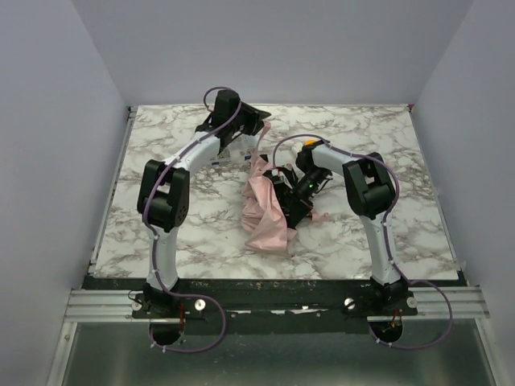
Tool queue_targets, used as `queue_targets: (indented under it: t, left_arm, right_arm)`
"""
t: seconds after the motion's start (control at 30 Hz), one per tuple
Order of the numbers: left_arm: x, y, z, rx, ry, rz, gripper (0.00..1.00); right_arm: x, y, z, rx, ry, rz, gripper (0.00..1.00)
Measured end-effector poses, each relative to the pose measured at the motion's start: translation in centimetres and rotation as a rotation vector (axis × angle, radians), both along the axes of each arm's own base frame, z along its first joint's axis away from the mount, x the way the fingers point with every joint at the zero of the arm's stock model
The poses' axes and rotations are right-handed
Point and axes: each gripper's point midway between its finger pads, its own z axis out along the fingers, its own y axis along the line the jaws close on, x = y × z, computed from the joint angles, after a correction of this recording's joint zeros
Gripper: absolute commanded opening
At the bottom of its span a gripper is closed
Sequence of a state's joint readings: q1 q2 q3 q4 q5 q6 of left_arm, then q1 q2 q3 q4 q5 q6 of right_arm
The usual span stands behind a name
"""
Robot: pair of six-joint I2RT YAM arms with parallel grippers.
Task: Put away the umbrella
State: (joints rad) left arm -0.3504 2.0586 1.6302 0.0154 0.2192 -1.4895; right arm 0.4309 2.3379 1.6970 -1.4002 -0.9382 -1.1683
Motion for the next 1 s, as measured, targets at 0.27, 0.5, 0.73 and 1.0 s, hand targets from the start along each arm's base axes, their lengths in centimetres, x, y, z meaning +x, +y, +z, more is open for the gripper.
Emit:
queue_targets:
  t: [0.27,0.5,0.73,1.0]
  left_arm:
    - [4.7,-1.5,4.9,0.032,-0.065,0.021,0.61]
    - [6.2,0.0,11.1,0.116,-0.239,0.008,0.64]
    - [-1.5,7.3,9.4,0.548,-0.441,-0.067,0.99]
    - [-18.4,11.8,11.5,0.757,-1.131,-0.203,0.98]
  right_arm:
    - [0.0,0.0,0.0,0.002,0.0,-0.001,0.0]
    - [0.1,0.1,0.1,0.003,0.0,-0.003,0.0]
    - [0.5,-0.1,-0.2,-0.007,0.022,-0.029,0.0]
    - [2.0,-0.1,-0.3,-0.025,0.016,-0.057,0.0]
